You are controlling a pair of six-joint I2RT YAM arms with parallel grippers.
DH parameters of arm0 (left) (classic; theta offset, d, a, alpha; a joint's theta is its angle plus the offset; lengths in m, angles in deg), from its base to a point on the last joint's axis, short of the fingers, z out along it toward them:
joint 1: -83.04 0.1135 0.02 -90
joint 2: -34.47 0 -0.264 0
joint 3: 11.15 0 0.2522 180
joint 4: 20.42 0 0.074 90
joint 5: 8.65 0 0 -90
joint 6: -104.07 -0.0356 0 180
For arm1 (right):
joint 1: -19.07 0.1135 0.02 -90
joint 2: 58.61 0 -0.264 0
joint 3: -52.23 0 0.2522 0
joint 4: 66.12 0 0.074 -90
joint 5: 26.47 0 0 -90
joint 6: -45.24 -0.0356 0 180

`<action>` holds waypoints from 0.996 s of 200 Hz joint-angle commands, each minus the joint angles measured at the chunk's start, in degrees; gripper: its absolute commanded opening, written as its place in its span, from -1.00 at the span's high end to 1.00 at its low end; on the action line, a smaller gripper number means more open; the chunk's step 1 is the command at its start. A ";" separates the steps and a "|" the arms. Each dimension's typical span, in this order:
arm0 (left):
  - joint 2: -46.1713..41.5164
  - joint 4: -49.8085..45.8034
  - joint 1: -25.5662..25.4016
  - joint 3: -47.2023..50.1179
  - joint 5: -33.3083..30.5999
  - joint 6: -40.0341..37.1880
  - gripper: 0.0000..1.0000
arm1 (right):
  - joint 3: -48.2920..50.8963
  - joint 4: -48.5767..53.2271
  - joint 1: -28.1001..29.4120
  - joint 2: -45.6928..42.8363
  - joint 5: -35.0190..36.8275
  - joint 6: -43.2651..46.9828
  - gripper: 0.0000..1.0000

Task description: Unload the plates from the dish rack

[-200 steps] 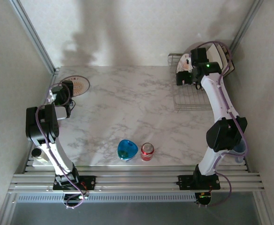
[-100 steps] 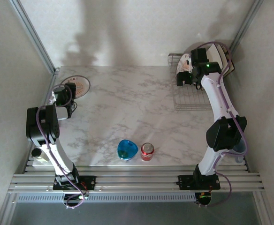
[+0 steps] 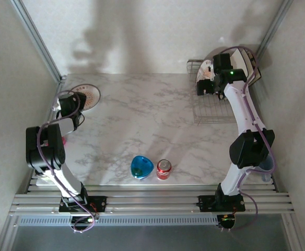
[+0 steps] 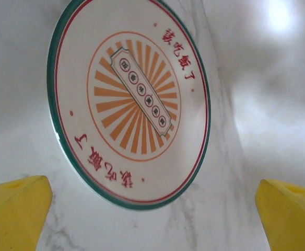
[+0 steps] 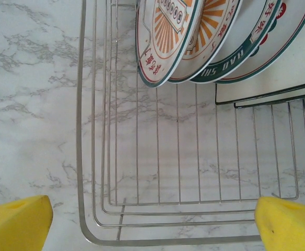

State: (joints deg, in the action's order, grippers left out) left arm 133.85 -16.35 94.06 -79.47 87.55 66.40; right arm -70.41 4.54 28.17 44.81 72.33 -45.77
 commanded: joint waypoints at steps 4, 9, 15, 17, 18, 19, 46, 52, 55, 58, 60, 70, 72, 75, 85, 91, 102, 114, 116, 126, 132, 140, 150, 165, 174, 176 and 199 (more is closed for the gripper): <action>-6.83 -13.21 -4.19 -9.78 -7.84 -20.08 -0.99 | -3.99 1.17 -0.43 2.05 -1.22 0.32 -0.98; -7.47 -15.56 -4.86 -11.57 -8.54 -23.40 -0.99 | -4.68 1.42 -0.44 2.48 -1.29 0.24 -0.98; -8.25 -18.55 -5.71 -13.87 -9.18 -27.26 -0.99 | -5.75 1.60 -0.41 3.01 -1.30 0.20 -0.98; -8.52 -19.26 -5.92 -14.42 -9.42 -28.27 -0.99 | -6.11 1.82 -0.41 3.17 -1.34 0.22 -0.98; -8.68 -19.73 -6.05 -14.78 -9.52 -29.01 -0.99 | -6.27 1.90 -0.40 3.32 -1.33 0.18 -0.98; -8.72 -20.09 -6.17 -15.13 -9.57 -29.60 -0.99 | -6.48 1.94 -0.45 3.39 -1.33 0.16 -0.98; -8.93 -33.85 -7.98 -25.63 -9.84 -40.64 -0.99 | -13.23 4.85 -0.19 6.70 -0.65 0.40 -0.98; -8.26 -36.78 -8.40 -28.17 -10.01 -42.26 -0.99 | -14.67 5.37 -0.10 7.48 -0.32 0.48 -0.98; -7.94 -38.30 -8.67 -29.41 -10.14 -43.01 -0.99 | -15.45 5.66 0.01 8.00 -0.11 0.49 -0.98; -7.53 -39.72 -8.87 -30.58 -10.28 -43.81 -0.99 | -16.22 5.91 0.02 8.40 0.11 0.49 -0.98; -7.18 -40.59 -9.08 -31.83 -10.27 -44.29 -0.99 | -16.68 6.11 0.06 8.69 0.29 0.53 -0.98; -5.14 -45.22 -10.36 -35.75 -10.45 -46.86 -0.99 | -19.40 7.15 0.34 10.58 0.93 0.58 -0.98; -4.64 -46.14 -10.62 -36.57 -10.60 -47.23 -0.99 | -19.89 7.32 0.38 11.00 1.06 0.58 -0.98; -3.85 -47.48 -11.00 -37.78 -10.76 -47.83 -0.99 | -20.78 7.68 0.41 11.67 1.29 0.57 -0.98; -1.19 -51.28 -12.29 -41.31 -11.51 -49.39 -0.99 | -23.79 8.58 0.55 13.95 2.30 0.59 -0.98; 0.73 -53.13 -13.08 -43.24 -11.64 -50.50 -0.99 | -25.71 9.40 0.56 15.64 2.72 0.60 -0.98; 3.91 -55.62 -14.05 -46.23 -11.91 -51.77 -0.99 | -29.70 10.66 0.51 18.73 3.30 0.58 -0.98; 6.99 -56.86 -14.77 -48.30 -10.61 -53.10 -0.99 | -35.15 12.58 0.56 22.41 3.93 0.58 -0.97; 7.40 -56.98 -14.77 -48.49 -10.38 -53.30 -0.99 | -35.98 12.91 0.52 23.07 4.01 0.58 -0.97; 9.19 -57.30 -15.16 -49.49 -9.95 -54.14 -0.99 | -40.73 14.90 0.56 26.06 4.42 0.87 -0.97; 10.19 -57.60 -15.46 -50.18 -9.66 -54.70 -0.99 | -43.48 15.78 0.56 27.84 4.81 1.01 -0.96; 11.15 -57.70 -15.91 -50.69 -9.62 -55.17 -0.99 | -45.90 16.13 0.54 29.63 5.31 1.31 -0.93; 12.04 -58.01 -16.30 -51.34 -9.54 -55.96 -0.99 | -47.30 15.84 0.43 31.10 5.85 1.63 -0.91; 13.06 -58.74 -16.59 -52.44 -8.91 -56.43 -1.00 | -46.95 14.35 0.06 32.23 5.47 1.72 -0.86; 13.54 -59.47 -16.73 -52.90 -8.45 -56.63 -0.99 | -46.33 13.41 -0.18 32.78 5.21 1.63 -0.82; 13.60 -59.63 -16.69 -52.98 -8.36 -56.64 -0.99 | -46.16 13.23 -0.19 32.85 5.12 1.63 -0.81; 14.09 -61.69 -16.97 -53.04 -7.15 -56.16 -1.00 | -44.24 10.95 -0.18 33.53 5.16 1.38 -0.74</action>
State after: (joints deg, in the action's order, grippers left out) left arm 148.29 -74.49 77.58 -129.74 78.78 11.65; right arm -115.04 16.96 28.30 77.59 76.46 -44.70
